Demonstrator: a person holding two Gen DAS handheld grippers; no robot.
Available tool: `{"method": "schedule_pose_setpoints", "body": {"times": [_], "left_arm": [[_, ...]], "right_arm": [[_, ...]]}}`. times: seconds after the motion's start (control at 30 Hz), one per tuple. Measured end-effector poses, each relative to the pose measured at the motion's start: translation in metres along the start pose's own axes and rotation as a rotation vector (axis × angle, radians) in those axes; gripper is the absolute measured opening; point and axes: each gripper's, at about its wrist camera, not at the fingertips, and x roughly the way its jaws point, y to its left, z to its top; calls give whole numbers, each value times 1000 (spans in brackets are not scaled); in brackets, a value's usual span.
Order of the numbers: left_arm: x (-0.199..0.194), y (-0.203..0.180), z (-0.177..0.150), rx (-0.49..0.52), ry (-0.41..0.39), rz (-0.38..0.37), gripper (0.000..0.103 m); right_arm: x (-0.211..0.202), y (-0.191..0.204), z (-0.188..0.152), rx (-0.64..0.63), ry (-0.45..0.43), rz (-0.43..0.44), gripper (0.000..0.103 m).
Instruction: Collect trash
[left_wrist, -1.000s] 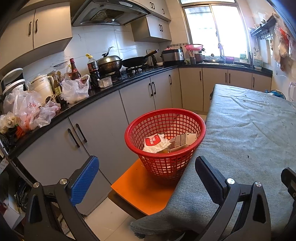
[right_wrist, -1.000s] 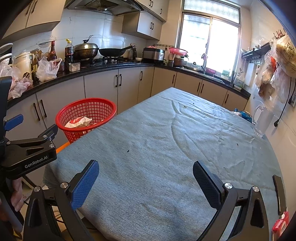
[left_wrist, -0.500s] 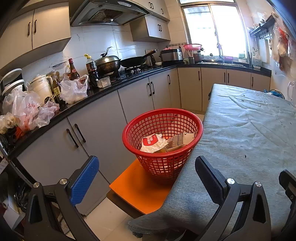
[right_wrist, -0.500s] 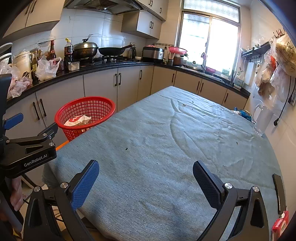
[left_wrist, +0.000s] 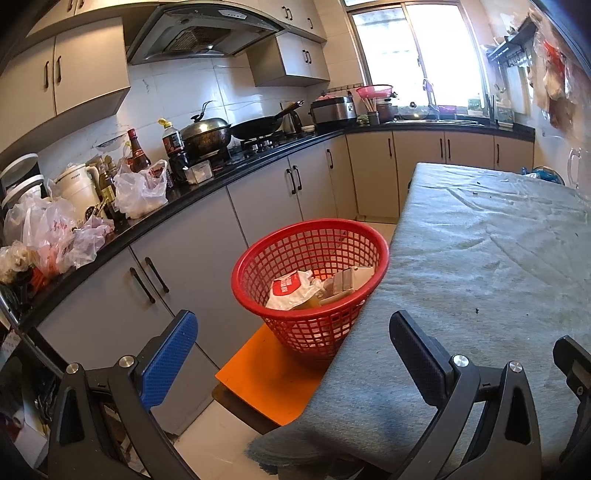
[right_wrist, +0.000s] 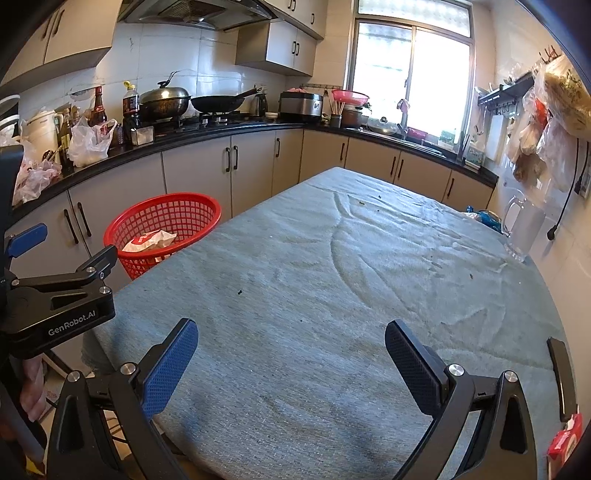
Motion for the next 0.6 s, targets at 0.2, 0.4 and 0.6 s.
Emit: {"method": "schedule_pose_setpoints", "body": {"times": [0.2, 0.4, 0.6], "left_arm": [[-3, -28, 12, 52, -15, -53, 103], [4, -91, 27, 126, 43, -238, 103], [16, -177, 41, 198, 164, -462, 103]], "right_arm": [[5, -33, -6, 77, 19, -27, 103], [4, -102, -11, 225, 43, -152, 103], [23, -181, -20, 364, 162, -310, 103]]}}
